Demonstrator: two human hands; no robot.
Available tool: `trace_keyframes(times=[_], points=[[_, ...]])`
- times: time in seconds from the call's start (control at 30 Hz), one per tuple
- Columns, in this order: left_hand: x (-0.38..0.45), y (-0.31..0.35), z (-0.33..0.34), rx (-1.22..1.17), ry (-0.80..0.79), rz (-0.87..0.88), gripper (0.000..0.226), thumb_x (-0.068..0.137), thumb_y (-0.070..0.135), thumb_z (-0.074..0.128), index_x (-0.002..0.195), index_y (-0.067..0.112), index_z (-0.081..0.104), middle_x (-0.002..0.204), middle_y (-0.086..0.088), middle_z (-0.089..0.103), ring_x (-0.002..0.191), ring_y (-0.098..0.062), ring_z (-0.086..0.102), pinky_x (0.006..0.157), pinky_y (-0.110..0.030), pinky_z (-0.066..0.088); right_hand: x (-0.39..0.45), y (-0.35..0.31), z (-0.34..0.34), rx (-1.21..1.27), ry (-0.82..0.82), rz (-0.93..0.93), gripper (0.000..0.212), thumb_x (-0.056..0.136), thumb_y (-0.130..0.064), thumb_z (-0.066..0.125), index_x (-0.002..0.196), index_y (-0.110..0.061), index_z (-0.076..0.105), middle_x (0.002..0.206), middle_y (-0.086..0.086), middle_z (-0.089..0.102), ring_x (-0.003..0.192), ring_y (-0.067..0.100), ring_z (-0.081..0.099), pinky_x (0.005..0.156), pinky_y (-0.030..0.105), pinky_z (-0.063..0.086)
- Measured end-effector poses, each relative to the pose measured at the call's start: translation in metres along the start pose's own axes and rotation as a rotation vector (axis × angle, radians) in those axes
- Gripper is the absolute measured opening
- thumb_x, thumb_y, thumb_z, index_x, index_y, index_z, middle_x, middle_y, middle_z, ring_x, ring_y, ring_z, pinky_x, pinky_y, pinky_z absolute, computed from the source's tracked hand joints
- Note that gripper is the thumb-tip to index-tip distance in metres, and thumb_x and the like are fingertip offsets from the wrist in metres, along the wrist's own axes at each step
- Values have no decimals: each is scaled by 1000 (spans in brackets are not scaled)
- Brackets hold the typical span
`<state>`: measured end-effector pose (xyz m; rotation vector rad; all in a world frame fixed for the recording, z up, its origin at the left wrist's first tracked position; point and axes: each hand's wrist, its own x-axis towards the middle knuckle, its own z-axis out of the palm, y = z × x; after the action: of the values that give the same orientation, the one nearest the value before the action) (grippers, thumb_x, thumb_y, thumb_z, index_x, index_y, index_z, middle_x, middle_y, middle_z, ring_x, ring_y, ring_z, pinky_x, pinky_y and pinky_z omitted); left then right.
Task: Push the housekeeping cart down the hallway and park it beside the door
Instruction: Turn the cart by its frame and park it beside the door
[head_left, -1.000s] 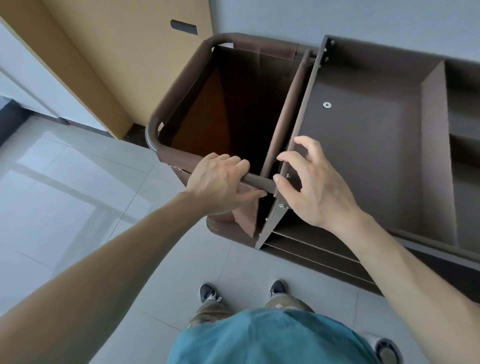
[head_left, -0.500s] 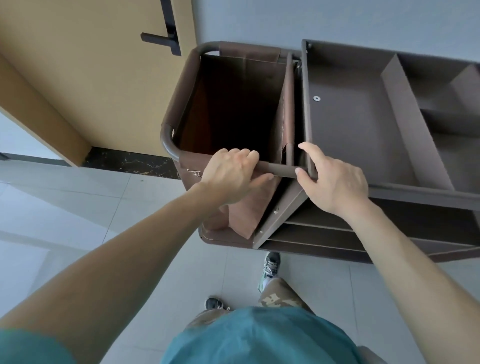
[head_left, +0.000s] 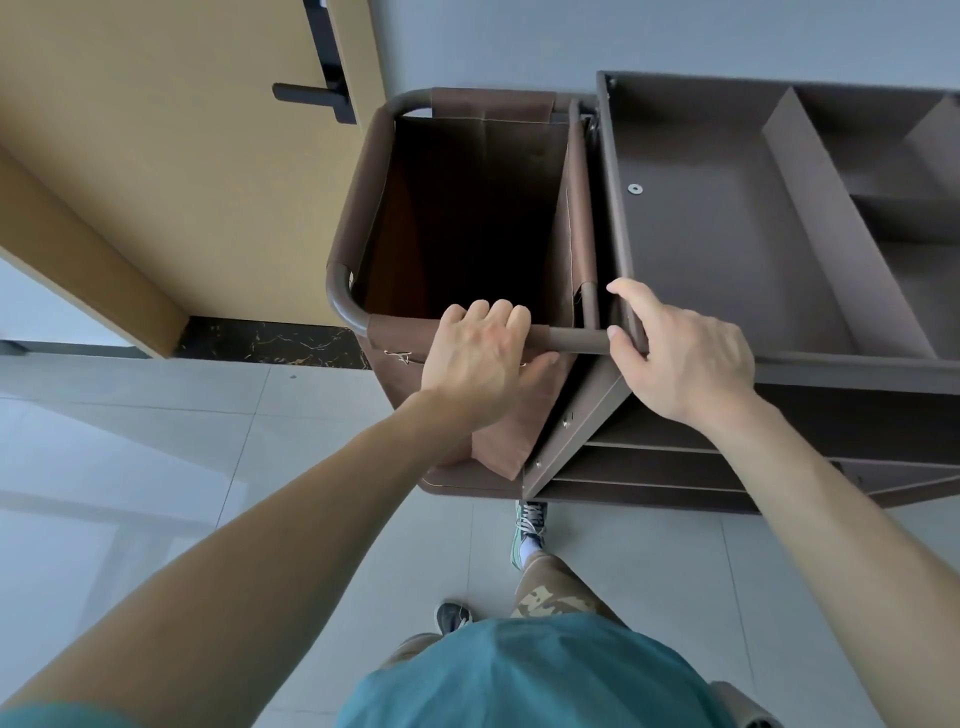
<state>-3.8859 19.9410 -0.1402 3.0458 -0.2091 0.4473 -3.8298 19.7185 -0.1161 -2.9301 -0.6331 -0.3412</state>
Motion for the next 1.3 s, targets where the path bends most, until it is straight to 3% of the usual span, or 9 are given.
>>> trace_keyframes(times=[0.23, 0.47, 0.57, 0.73, 0.9, 1.07, 1.3], points=[[6, -6, 2, -2, 34, 89, 45, 96, 60, 52, 81, 20, 35, 73, 3, 39, 66, -25, 47, 63, -36, 32, -1, -1, 1, 27, 8, 4, 47, 95, -49, 34, 139, -35, 44, 54, -18, 35, 52, 25, 40, 54, 32, 31], [7, -3, 7, -16, 116, 111, 46, 95, 54, 61, 76, 14, 49, 68, -2, 49, 59, -22, 36, 57, -35, 28, -1, 4, 0, 41, -11, 2, 45, 97, -46, 40, 140, -34, 44, 58, -12, 45, 49, 25, 44, 50, 30, 30], [5, -5, 12, -15, 133, 108, 47, 96, 56, 58, 76, 14, 50, 69, -2, 49, 59, -24, 42, 57, -35, 29, -3, 3, 0, 41, -5, -15, 44, 97, -45, 44, 140, -35, 44, 62, -11, 52, 54, 29, 59, 51, 31, 35], [4, -4, 13, -27, 143, 59, 46, 94, 57, 59, 77, 15, 49, 71, -1, 49, 62, -24, 43, 59, -35, 25, -1, 0, -1, 47, -8, -49, 47, 96, -45, 44, 142, -34, 43, 67, -10, 60, 55, 26, 63, 49, 31, 43], [4, -3, 10, -36, 159, 53, 46, 94, 57, 58, 78, 15, 50, 71, -1, 48, 62, -23, 42, 60, -34, 24, 0, -3, -5, 49, -9, -25, 47, 95, -44, 44, 141, -32, 46, 64, -12, 53, 52, 28, 61, 49, 29, 37], [5, -2, 8, -37, 134, 56, 47, 95, 58, 55, 78, 14, 50, 72, -2, 50, 64, -25, 44, 63, -34, 22, 0, -5, -6, 38, -24, 24, 47, 95, -46, 38, 139, -33, 46, 60, -13, 44, 48, 24, 39, 49, 28, 32], [4, -8, 14, -75, 159, 63, 49, 95, 59, 57, 78, 13, 53, 72, -1, 53, 64, -25, 47, 61, -35, 27, 0, -7, -6, 34, -31, 45, 47, 94, -45, 36, 139, -35, 46, 59, -13, 40, 50, 24, 37, 51, 30, 33]])
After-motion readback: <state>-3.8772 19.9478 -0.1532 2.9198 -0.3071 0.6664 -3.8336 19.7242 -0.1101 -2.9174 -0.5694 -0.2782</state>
